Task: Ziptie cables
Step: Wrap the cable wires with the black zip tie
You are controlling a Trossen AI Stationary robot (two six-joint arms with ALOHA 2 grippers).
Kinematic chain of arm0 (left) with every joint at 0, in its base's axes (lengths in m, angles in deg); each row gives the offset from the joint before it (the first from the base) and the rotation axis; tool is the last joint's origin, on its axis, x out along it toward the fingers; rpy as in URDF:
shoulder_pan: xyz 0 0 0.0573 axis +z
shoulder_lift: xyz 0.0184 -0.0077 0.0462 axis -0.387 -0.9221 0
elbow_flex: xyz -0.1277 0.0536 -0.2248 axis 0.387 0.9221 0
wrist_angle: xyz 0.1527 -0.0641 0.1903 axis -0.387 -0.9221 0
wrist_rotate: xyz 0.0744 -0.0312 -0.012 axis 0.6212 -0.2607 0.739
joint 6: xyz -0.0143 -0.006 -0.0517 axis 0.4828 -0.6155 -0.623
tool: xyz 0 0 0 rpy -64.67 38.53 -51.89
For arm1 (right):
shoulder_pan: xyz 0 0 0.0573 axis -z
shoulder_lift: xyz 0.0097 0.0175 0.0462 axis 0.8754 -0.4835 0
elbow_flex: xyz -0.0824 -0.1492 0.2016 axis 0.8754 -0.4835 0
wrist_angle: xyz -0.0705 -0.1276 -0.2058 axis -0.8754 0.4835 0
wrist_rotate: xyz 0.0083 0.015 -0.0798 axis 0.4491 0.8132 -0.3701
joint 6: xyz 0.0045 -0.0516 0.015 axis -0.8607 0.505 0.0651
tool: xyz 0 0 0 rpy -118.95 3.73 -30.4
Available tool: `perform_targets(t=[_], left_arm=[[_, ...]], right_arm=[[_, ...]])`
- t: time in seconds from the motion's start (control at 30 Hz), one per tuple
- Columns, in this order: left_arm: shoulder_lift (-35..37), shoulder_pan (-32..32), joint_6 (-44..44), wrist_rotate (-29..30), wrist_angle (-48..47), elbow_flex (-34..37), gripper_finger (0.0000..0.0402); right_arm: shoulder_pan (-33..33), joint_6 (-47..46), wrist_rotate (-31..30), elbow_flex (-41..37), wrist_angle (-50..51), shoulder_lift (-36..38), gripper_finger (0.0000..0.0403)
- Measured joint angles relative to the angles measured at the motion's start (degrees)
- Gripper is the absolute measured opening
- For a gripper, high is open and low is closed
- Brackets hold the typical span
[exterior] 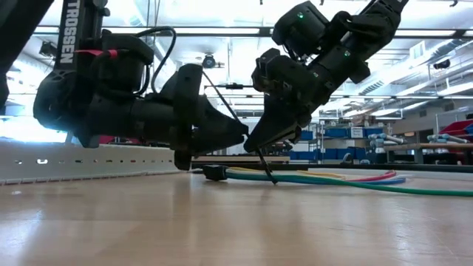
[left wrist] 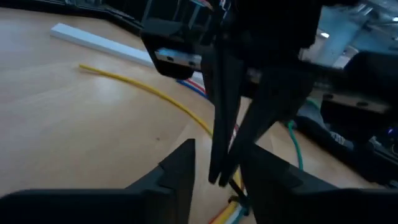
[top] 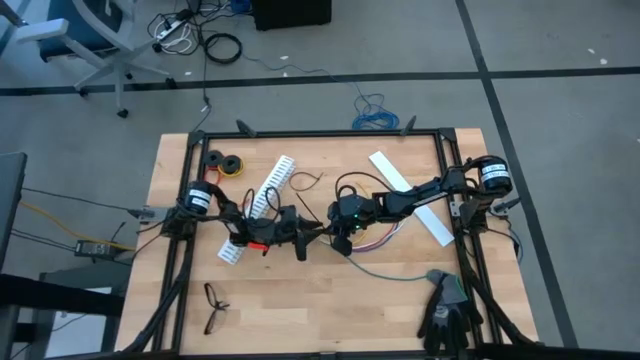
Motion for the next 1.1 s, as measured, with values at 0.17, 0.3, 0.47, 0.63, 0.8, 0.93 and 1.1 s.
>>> perform_targets(t=[0.17, 0.3, 0.47, 0.63, 0.8, 0.93, 1.1], left_arm=[[0.0, 0.2, -0.1, -0.4, 0.2, 0.0, 0.01], [0.0, 0.2, 0.8, -2.2, 0.8, 0.0, 0.0097], [0.0, 0.9, 2.9, -6.9, -0.3, -2.9, 0.0086], [0.0, 1.0, 5.1, -9.7, -3.5, -4.8, 0.0011], [0.0, 1.1, 4.1, -10.3, -1.1, -3.1, 0.0004], [0.0, 1.4, 1.3, -10.3, 1.9, -0.4, 0.0003], [0.0, 1.3, -1.8, -10.6, 2.1, 0.3, 0.0017]], right_arm=[[-0.9, 0.0, 0.2, 0.0, 0.0, 0.0, 0.0], [-1.5, 1.1, 0.4, 0.0, 0.0, 0.0, 0.0], [-1.7, 1.6, 0.5, 0.0, -0.5, 0.0, 0.0], [-1.8, 1.5, 0.6, -0.1, 0.7, -0.1, 0.0], [-1.9, 1.3, -1.0, 0.1, 1.8, -0.1, 0.0], [-1.9, 1.0, -2.4, 0.1, 0.6, -0.1, 0.0], [-1.9, 1.1, -1.5, 0.1, -0.5, -0.1, 0.0]])
